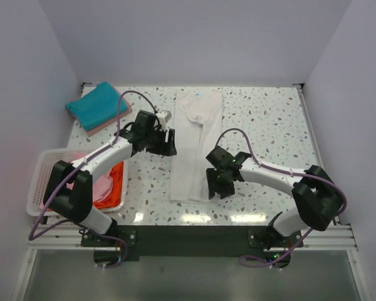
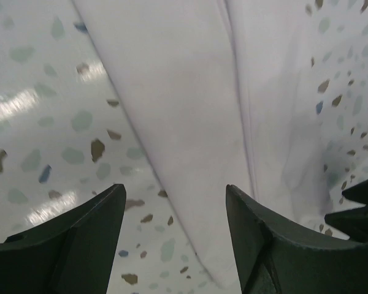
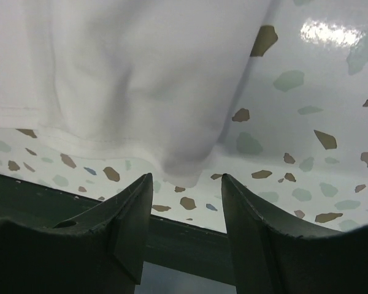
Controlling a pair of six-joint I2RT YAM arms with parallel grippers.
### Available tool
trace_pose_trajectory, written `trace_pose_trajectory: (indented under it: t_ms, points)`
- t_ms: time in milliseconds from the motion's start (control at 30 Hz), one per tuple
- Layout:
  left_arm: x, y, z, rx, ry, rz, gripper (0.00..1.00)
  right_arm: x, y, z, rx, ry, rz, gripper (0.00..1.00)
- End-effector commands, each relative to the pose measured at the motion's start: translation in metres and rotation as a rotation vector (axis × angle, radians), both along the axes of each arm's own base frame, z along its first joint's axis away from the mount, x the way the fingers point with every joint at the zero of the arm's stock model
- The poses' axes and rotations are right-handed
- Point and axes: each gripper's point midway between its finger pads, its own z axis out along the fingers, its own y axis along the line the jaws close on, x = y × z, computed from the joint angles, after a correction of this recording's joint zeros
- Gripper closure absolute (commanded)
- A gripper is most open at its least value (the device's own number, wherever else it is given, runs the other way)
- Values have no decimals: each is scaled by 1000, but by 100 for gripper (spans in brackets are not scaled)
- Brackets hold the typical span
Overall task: Fold and stack the t-shirts
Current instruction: Fold the tshirt
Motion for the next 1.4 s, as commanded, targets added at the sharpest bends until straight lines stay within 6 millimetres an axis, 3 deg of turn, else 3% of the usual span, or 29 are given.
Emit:
trace_pose_trajectory:
  t_ms: [0, 200, 400, 567, 667, 1167, 1333, 1367]
  points:
    - [-61, 8, -36, 68, 184, -62, 29, -2, 6, -5, 31, 15, -31, 48]
    - [-116, 5, -56, 55, 346, -137, 29, -8, 8, -15, 51, 35, -31, 48]
    - [-149, 1, -67, 41, 434, -171, 29, -8, 6, -21, 43, 39, -38, 54]
    - [-162, -6, -72, 25, 483, -216, 29, -10, 3, -27, 31, 46, -43, 69]
    - [-169, -7, -80, 30, 516, -230, 29, -12, 1, -27, 25, 49, -44, 73]
    - [-192, -6, -109, 94, 622, -264, 36, -16, -2, -30, 26, 59, -57, 78]
    - [-201, -1, -119, 122, 650, -263, 53, -15, 0, -29, 31, 56, -65, 78]
    - [-203, 1, -121, 130, 651, -259, 62, -14, 0, -29, 33, 54, -66, 79]
